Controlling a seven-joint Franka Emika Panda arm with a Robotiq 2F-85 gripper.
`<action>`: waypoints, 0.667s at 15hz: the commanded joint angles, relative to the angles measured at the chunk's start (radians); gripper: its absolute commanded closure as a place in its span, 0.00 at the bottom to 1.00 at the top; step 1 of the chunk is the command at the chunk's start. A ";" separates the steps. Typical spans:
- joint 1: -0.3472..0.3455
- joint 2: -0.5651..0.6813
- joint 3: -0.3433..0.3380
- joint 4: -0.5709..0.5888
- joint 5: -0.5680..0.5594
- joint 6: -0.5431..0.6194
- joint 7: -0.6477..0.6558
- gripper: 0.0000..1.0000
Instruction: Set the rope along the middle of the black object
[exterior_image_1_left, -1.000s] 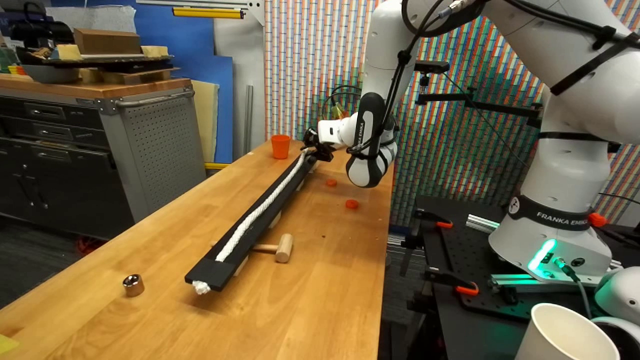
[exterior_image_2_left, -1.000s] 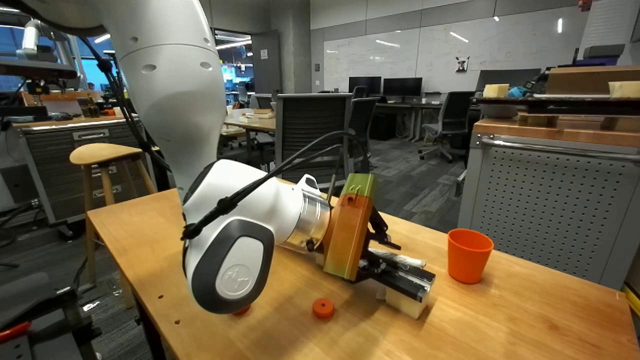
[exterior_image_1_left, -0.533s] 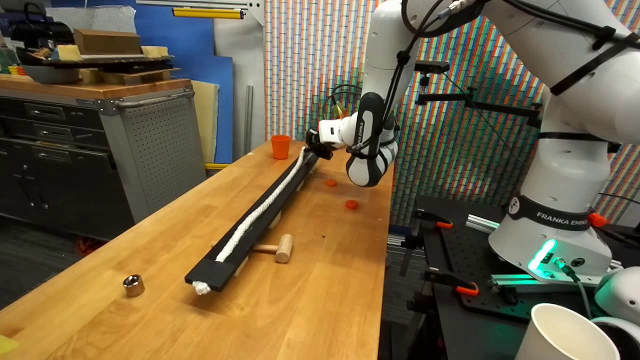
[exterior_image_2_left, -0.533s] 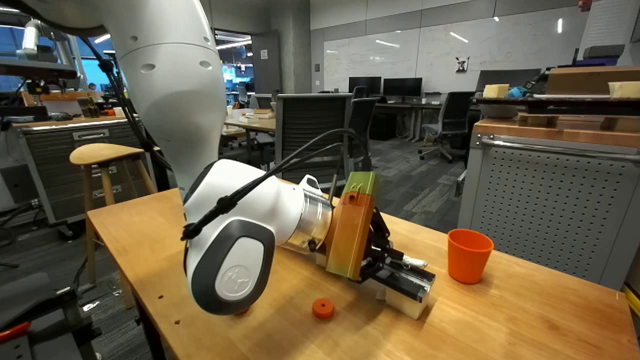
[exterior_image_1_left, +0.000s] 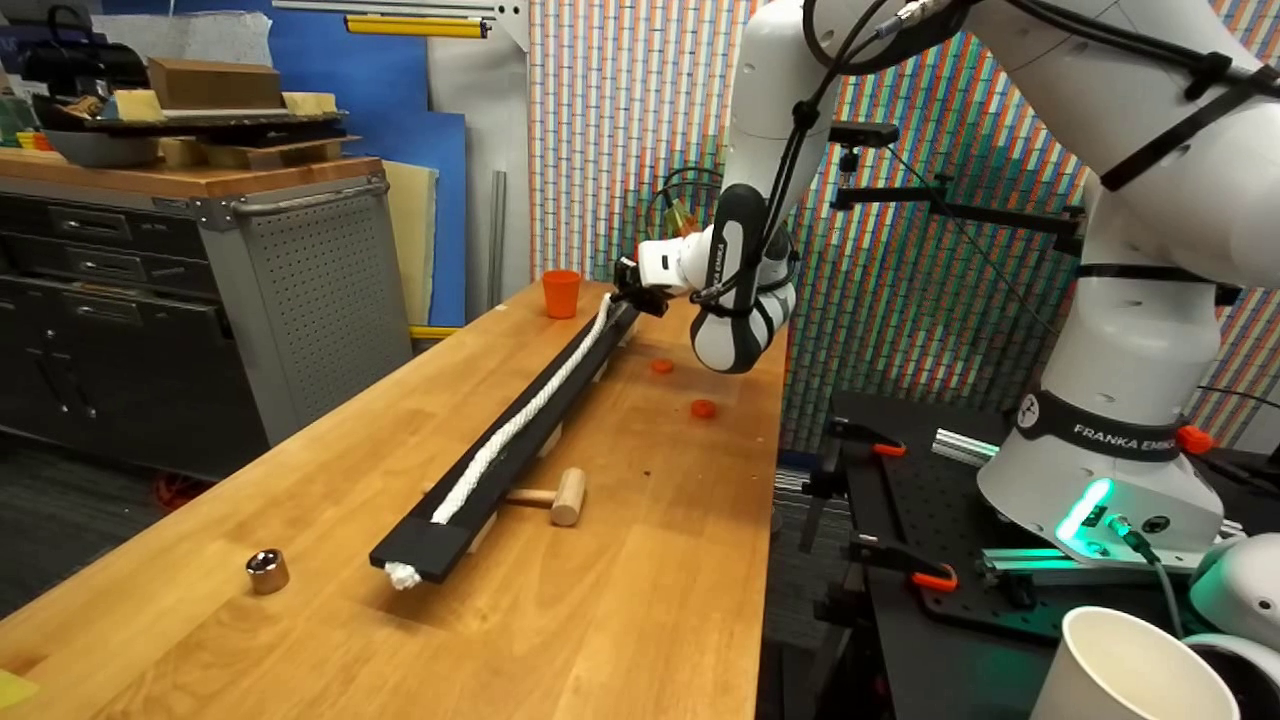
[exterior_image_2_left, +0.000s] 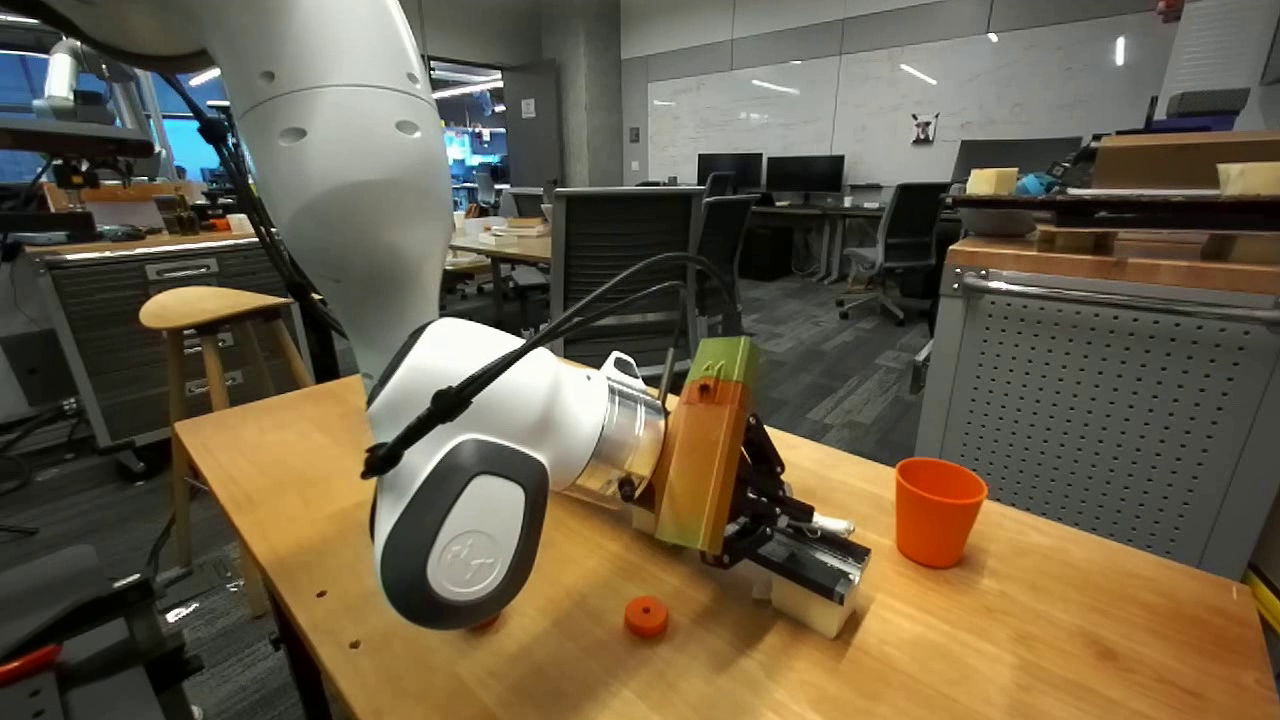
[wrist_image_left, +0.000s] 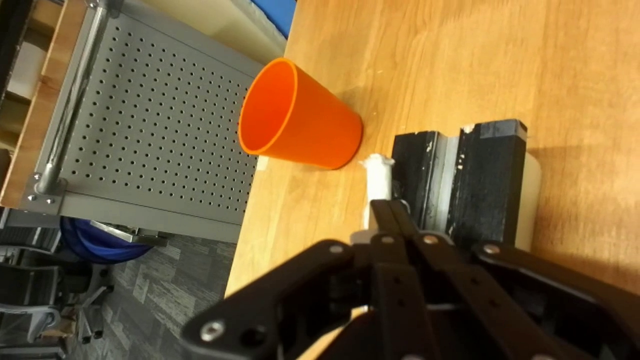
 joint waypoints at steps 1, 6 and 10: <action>0.029 -0.027 -0.024 -0.035 0.009 -0.016 -0.067 0.97; 0.105 -0.087 -0.030 -0.165 0.169 0.018 -0.129 0.97; 0.216 -0.206 -0.026 -0.276 0.426 0.019 -0.150 0.97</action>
